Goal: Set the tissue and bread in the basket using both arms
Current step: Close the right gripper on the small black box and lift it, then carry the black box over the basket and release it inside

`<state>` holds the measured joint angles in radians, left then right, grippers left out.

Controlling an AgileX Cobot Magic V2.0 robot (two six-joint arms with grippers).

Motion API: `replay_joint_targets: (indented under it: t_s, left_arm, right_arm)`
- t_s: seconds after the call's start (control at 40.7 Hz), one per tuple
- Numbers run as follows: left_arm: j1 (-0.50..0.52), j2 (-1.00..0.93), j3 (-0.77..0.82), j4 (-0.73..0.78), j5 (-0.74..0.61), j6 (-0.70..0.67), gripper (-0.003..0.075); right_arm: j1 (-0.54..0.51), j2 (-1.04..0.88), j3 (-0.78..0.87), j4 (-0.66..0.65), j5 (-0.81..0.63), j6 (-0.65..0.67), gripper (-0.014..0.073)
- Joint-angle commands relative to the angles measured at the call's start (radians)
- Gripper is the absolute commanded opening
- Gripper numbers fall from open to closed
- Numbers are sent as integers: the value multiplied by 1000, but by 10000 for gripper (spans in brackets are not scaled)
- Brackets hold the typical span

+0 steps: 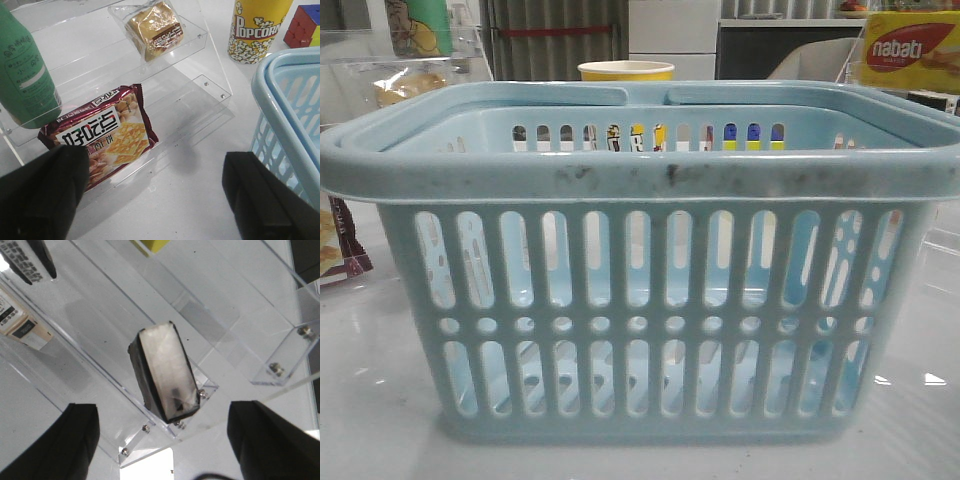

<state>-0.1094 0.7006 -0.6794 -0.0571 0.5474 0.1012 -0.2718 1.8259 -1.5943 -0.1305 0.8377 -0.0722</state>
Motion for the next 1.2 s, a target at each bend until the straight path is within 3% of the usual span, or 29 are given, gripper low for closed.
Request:
replay_joint_targets:
  t_s: [0.0, 0.442, 0.565, 0.712, 0.86, 1.179]
  left_arm:
    - [-2, 2, -28, -11, -85, -9, 602]
    - [-2, 2, -28, -11, -85, -9, 602]
    - [-2, 2, -28, -11, -85, -9, 602]
    - [-2, 2, -28, -11, -85, -9, 601]
    - [-2, 2, -28, -11, -85, -9, 601]
    - [-2, 2, -28, -11, -85, -9, 601]
  right_arm:
    - [-6, -30, -38, -15, -63, -11, 625]
    - [-6, 13, -38, 3, -101, -11, 615]
    - [-6, 13, -38, 10, -103, -11, 507]
    - [-6, 13, -38, 12, -104, -11, 316]
    - [-6, 12, -38, 12, -106, -11, 194]
    - [-5, -100, -38, 75, -82, -11, 161]
